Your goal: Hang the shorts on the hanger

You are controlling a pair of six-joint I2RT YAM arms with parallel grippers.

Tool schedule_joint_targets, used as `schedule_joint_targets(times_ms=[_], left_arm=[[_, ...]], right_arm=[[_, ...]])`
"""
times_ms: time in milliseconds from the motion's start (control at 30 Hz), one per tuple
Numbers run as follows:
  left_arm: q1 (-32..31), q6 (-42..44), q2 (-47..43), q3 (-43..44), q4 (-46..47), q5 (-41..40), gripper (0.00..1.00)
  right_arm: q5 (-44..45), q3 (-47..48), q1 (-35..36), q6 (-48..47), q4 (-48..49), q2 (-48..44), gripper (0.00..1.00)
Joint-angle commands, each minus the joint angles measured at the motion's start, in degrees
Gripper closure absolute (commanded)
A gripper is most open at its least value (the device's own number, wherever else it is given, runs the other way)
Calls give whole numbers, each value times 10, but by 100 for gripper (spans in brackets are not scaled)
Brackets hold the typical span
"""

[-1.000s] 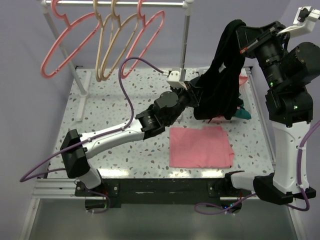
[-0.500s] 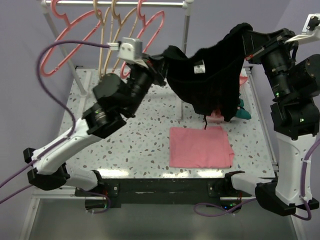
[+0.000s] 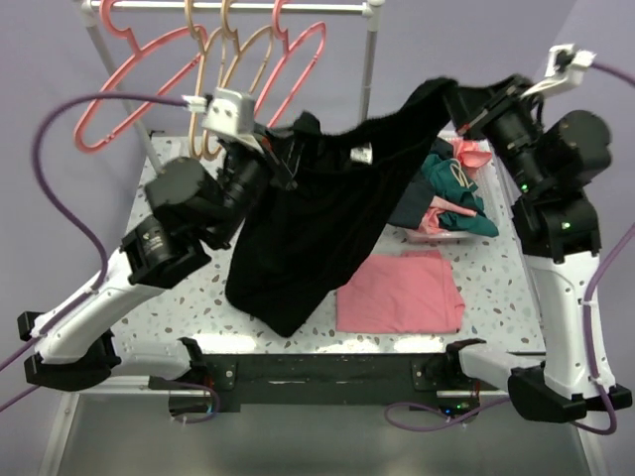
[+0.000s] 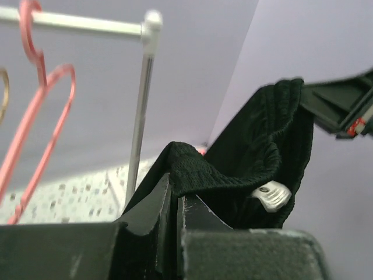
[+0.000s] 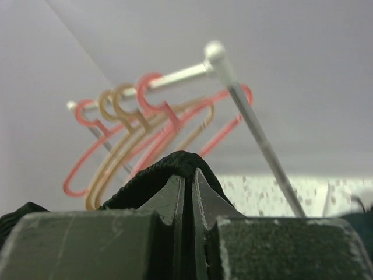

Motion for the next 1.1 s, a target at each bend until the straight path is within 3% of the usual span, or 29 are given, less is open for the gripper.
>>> schedule_joint_targets(times_ms=[0, 100, 233, 367, 433, 500, 533, 567, 600, 633, 733, 800, 900, 1067], left_arm=[[15, -84, -48, -136, -48, -10, 100], [51, -149, -79, -251, -63, 25, 100], [116, -190, -142, -403, -66, 73, 100], [116, -206, -161, -480, -79, 97, 100], [116, -210, -166, -512, -74, 131, 100], [116, -202, -173, -529, -58, 155, 92], [115, -199, -185, -528, -56, 172, 86], [116, -185, -191, -524, -56, 181, 73], [115, -176, -197, -518, -59, 190, 68], [116, -170, -207, -497, -63, 205, 59], [116, -145, -221, -435, -75, 244, 49], [115, -129, -226, -403, -59, 264, 45], [115, -100, -210, -284, -57, 248, 41], [116, -32, -117, -126, -61, 138, 41]], right_arm=[[-16, -181, 0, 24, 13, -33, 100], [10, -287, 18, 8, -21, -46, 100], [90, -382, 98, -11, -51, -47, 100], [144, -439, 140, -24, -60, -22, 100], [153, -467, 149, -24, -54, -10, 94], [149, -486, 152, -26, -37, -9, 88], [148, -490, 154, -27, -32, -10, 85], [147, -492, 154, -29, -29, -13, 82], [148, -496, 155, -31, -22, -17, 78], [147, -496, 156, -34, -20, -22, 69], [141, -490, 156, -39, -17, -26, 60], [136, -488, 156, -39, -11, -26, 57], [130, -491, 156, -40, 2, -27, 55], [119, -493, 156, -41, 14, -19, 51]])
